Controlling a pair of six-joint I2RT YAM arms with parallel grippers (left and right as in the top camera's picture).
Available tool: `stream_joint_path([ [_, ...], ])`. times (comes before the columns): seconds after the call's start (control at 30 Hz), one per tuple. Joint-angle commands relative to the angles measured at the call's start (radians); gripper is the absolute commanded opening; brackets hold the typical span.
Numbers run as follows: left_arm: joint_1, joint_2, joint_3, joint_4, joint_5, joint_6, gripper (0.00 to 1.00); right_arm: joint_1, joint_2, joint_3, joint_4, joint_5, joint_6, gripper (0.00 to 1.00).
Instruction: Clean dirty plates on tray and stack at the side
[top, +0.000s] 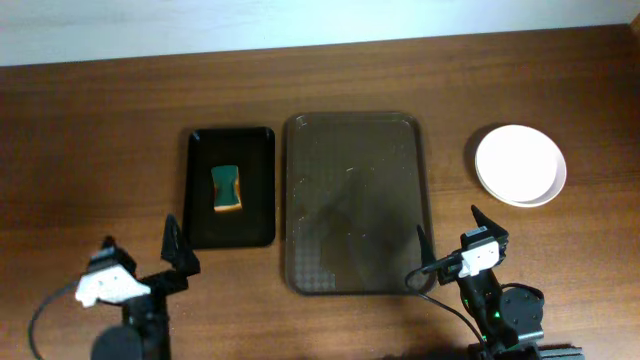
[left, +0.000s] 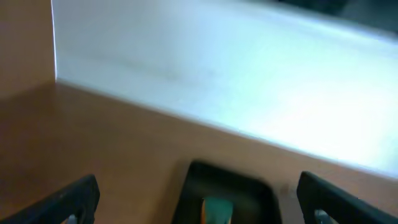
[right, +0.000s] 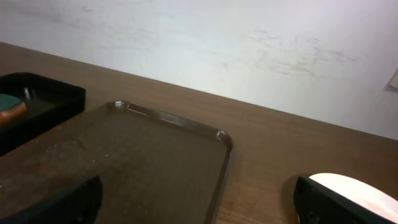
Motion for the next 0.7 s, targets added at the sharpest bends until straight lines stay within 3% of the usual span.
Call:
stream_joint_path([
  [0.0,0.005,-0.138,-0.172,0.140,0.014,0.008,1.00,-0.004,-0.005,-0.008,-0.001,0.008,0.004,0.98],
  [0.2,0.003,-0.182,-0.359,0.267,0.021,0.008,1.00,-0.004,-0.005,-0.008,-0.001,0.008,0.004,0.98],
  [0.67,0.003,-0.179,-0.371,0.160,0.014,0.008,1.00,-0.004,-0.005,-0.008,-0.001,0.008,0.004,0.98],
])
